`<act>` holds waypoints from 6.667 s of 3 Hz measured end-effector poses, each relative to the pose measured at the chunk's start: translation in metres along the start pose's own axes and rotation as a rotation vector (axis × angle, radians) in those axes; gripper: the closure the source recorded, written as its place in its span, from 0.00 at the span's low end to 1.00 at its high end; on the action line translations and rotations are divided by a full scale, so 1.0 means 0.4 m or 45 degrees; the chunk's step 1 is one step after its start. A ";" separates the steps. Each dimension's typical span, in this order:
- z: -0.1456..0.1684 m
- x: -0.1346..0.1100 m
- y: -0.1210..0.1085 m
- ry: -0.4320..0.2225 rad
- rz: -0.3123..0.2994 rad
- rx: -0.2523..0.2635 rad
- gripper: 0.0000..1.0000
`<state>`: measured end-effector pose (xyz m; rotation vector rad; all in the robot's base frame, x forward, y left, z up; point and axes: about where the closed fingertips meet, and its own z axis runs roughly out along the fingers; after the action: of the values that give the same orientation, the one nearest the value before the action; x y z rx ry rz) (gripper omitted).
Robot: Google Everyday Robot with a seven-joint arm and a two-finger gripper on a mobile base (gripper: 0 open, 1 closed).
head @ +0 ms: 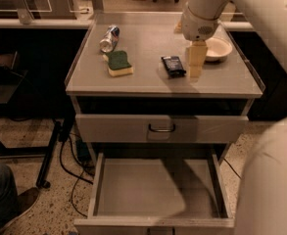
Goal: Place rxbar blueberry into middle drawer
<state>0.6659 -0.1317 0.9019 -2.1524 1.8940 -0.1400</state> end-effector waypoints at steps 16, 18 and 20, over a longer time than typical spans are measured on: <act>0.258 0.022 -0.218 -0.059 -0.129 -0.051 0.50; 0.252 0.021 -0.219 -0.059 -0.129 -0.051 1.00; 0.188 0.012 -0.243 -0.051 -0.084 0.018 1.00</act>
Offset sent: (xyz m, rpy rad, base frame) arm 0.0225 0.0120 -0.0078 0.0015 0.0137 0.0391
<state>0.7785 -0.1155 0.8549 -2.1925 1.7961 -0.1214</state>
